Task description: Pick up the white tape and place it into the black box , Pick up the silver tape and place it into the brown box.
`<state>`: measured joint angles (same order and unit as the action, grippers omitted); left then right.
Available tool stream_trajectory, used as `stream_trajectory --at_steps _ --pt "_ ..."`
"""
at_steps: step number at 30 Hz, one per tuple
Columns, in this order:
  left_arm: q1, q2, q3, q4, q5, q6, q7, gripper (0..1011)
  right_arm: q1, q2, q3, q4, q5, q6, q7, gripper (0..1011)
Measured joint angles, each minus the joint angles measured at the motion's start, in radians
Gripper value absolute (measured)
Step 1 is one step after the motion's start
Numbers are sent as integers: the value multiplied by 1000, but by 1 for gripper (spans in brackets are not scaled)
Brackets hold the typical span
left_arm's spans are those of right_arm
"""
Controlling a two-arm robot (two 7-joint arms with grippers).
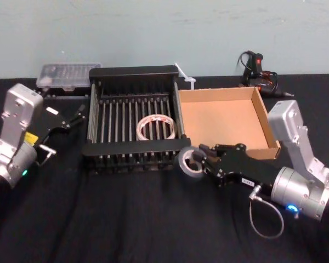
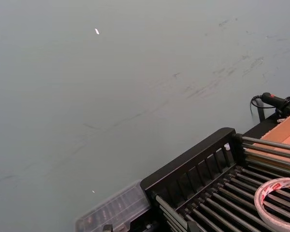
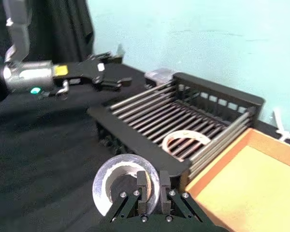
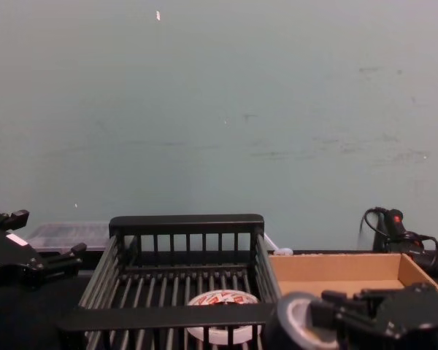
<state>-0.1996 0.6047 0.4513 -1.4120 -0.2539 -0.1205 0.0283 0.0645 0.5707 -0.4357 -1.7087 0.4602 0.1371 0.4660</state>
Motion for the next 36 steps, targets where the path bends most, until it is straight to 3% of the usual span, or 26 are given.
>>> stream_trajectory --at_steps 19,36 --pt "0 0 0 0 0 0 0 1001 11 -68 74 56 42 -6 -94 162" --pt "0 0 0 0 0 0 0 1001 70 -144 109 148 -3 11 -169 162"
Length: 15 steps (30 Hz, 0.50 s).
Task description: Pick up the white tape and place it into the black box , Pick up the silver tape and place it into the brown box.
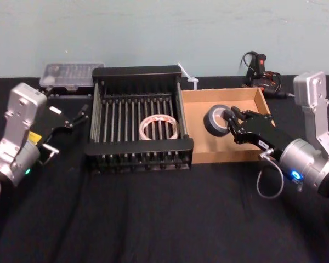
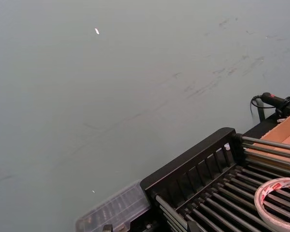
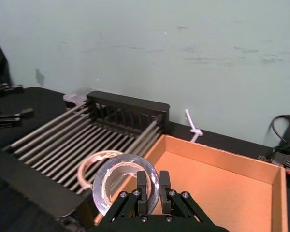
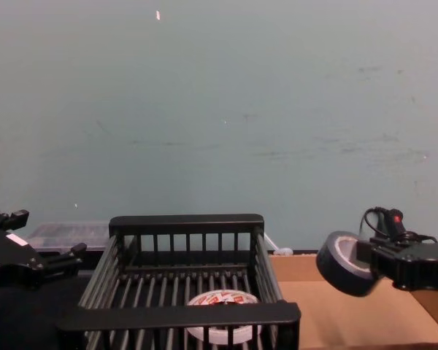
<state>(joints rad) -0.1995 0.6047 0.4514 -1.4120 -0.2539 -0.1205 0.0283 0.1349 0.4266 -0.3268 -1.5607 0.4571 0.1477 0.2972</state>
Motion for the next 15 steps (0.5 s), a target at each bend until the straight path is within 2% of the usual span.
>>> stream_trajectory --at_steps 15 --pt "0 0 0 0 0 0 0 1001 95 -60 11 135 -41 38 -11 162"
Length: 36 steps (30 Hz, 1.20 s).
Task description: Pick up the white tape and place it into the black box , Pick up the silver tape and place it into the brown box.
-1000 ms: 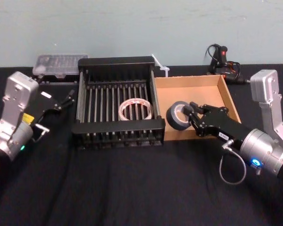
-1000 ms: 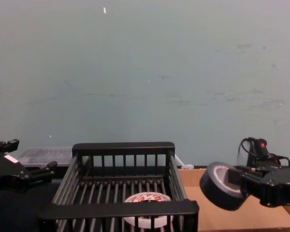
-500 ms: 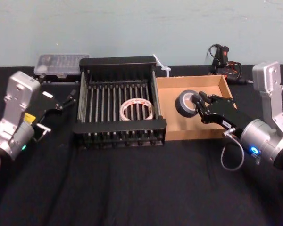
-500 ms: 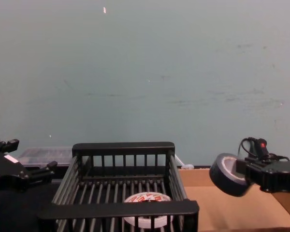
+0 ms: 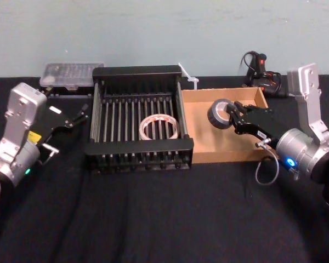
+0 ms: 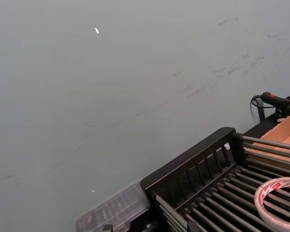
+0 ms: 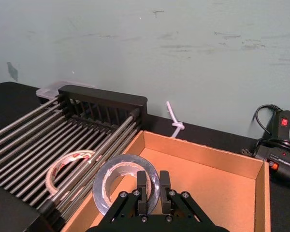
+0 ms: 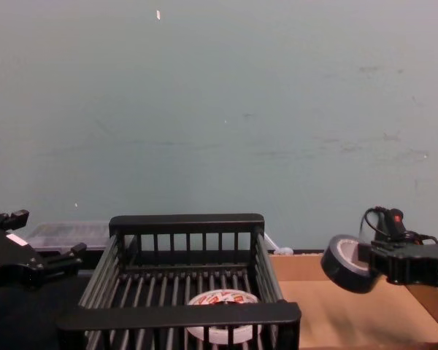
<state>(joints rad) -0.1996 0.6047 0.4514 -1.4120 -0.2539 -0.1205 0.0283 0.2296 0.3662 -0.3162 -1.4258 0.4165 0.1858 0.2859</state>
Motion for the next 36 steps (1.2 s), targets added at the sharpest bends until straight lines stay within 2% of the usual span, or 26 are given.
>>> stream_trajectory --at_steps 19,36 --pt "0 0 0 0 0 0 0 1001 93 -39 -6 142 -69 39 -1 162" --pt "0 0 0 0 0 0 0 1001 118 -57 6 208 -108 45 9 162"
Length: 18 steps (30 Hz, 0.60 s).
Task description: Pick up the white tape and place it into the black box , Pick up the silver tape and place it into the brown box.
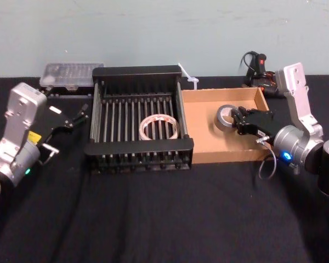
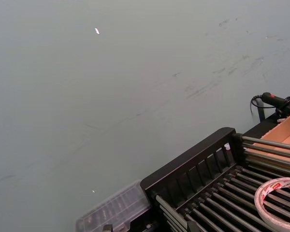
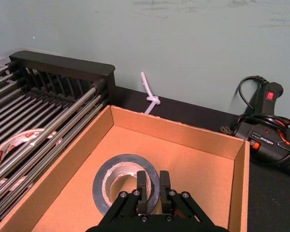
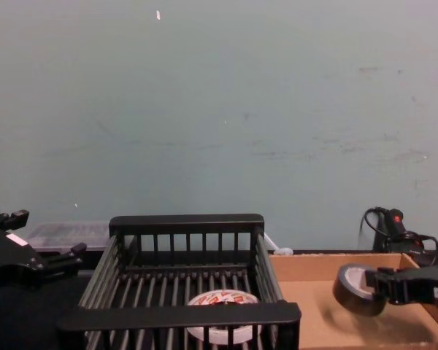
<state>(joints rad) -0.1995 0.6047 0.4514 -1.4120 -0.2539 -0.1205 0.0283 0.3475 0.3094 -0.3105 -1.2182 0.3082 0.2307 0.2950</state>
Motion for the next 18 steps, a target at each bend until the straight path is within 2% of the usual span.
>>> stream_trajectory --at_steps 18 --pt "0 0 0 0 0 0 0 1001 0 0 0 -1 -1 -4 2 162"
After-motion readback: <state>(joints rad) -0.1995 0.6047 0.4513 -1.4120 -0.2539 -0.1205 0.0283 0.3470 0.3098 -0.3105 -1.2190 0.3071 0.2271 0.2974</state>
